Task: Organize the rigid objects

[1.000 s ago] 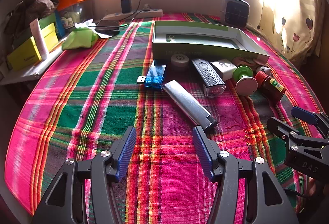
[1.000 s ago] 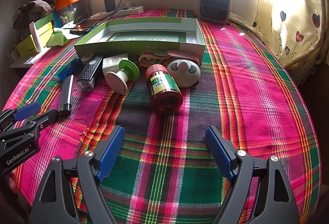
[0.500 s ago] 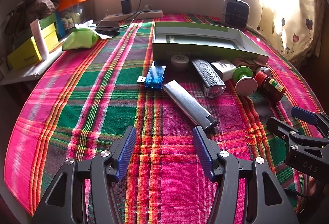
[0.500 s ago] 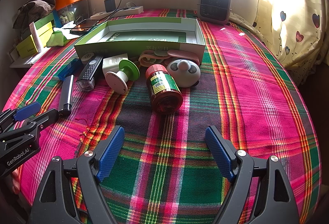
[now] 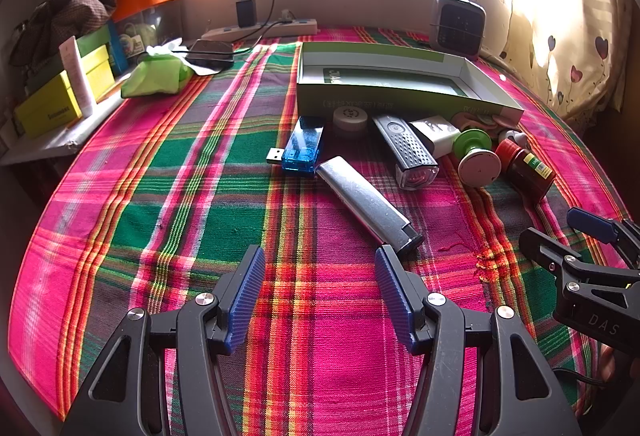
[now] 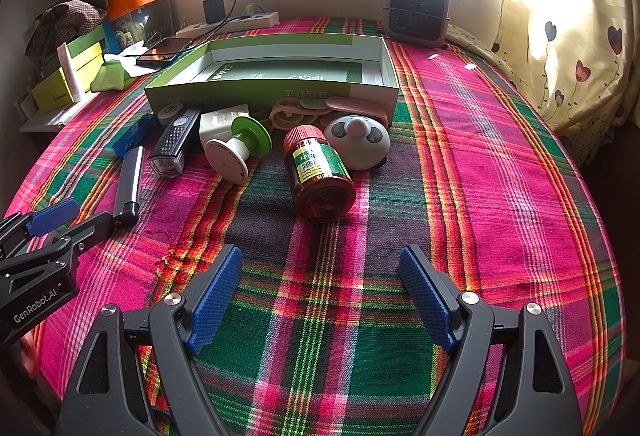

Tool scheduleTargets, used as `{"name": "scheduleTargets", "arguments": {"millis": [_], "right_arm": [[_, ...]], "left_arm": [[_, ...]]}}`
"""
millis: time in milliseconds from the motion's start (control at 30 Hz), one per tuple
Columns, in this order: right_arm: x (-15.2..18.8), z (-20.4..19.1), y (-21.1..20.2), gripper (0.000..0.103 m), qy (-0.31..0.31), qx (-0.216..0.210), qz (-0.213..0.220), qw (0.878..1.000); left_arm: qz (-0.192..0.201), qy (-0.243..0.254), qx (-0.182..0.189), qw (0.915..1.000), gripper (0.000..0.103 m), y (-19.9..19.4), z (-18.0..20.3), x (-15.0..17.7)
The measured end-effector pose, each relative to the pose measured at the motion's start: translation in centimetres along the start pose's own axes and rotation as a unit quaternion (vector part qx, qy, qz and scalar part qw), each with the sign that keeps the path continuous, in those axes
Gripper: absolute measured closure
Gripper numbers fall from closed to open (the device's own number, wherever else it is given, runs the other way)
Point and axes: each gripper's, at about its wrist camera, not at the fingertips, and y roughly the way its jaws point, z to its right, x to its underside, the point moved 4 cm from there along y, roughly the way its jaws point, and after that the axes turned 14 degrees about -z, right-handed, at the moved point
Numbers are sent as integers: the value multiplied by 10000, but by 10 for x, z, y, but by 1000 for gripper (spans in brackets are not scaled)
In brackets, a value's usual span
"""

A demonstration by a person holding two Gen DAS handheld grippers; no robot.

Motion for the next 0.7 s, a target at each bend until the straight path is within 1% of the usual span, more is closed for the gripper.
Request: {"name": "scheduleTargets", "arguments": {"millis": [400,500,567,600,667,700], "right_arm": [[0,0,0,22,-1,-1,0,10000],[0,-1,0,22,-38,-9,-2,10000],[0,1,-1,22,-71,-83,8,9999],[0,2,-2,22,-75,-128,6,9999],[0,4,-4,22,-87,-193,-7,9998],[2,12,-6,22,-71,-196,10,9998]], "left_arm": [[-83,22,52,10000,47,-2,-6,-1],[-198,38,146,9997,47,-3,-7,-3],[-240,13,301,9993,47,-4,-8,-4],[-244,17,368,9990,47,-5,-7,-4],[-204,55,390,9990,47,-8,-4,-6],[-180,84,410,9990,47,-9,-2,-7]]}}
